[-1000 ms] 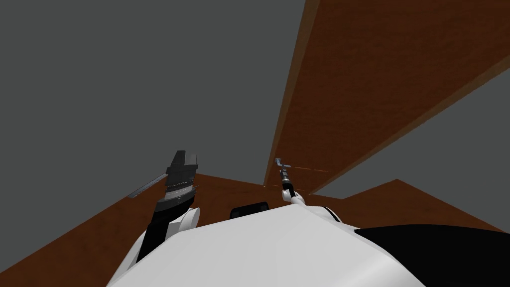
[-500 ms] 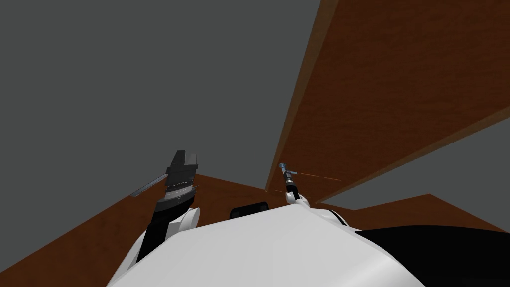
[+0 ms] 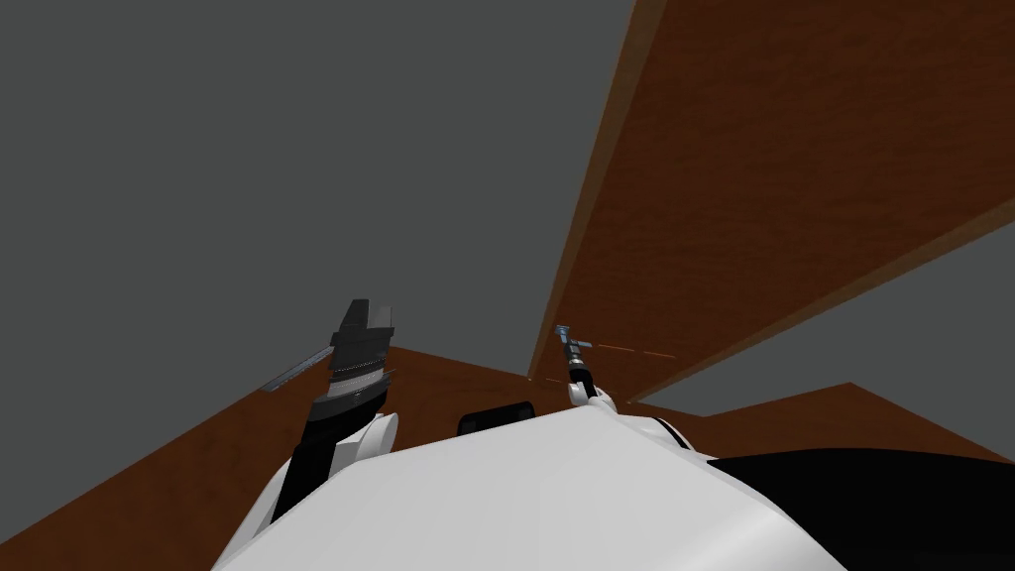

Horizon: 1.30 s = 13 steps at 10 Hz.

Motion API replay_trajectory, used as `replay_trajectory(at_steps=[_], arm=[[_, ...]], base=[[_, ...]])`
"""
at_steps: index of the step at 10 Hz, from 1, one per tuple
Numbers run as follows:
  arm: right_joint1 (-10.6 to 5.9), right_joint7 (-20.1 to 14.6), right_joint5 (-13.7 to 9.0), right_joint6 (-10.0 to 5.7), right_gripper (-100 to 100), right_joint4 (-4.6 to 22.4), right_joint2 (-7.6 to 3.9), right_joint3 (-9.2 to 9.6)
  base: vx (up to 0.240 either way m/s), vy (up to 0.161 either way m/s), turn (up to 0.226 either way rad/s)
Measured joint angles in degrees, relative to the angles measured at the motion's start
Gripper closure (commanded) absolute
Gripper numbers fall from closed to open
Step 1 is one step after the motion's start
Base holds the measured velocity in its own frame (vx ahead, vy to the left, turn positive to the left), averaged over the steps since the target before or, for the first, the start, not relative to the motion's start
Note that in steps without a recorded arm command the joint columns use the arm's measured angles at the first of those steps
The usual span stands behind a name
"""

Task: Pull the door open

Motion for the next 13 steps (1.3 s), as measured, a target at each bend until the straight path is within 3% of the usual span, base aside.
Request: replay_trajectory(at_steps=[5, 7, 11, 13], arm=[[-0.32, -1.7, 1.0, -0.97, 100, 0.7, -1.05, 1.32], [1.01, -3.0, 1.8, -0.26, 100, -1.1, -1.35, 2.5], [0.93, -6.2, 3.7, -1.63, 100, 0.0, -2.77, 5.16], [1.07, -6.8, 4.1, -1.82, 100, 0.2, -2.79, 5.75]], base=[[-0.165, -0.015, 0.075], [-0.236, -0.055, 0.125], [-0.241, -0.053, 0.098], [-0.119, -0.011, 0.052]])
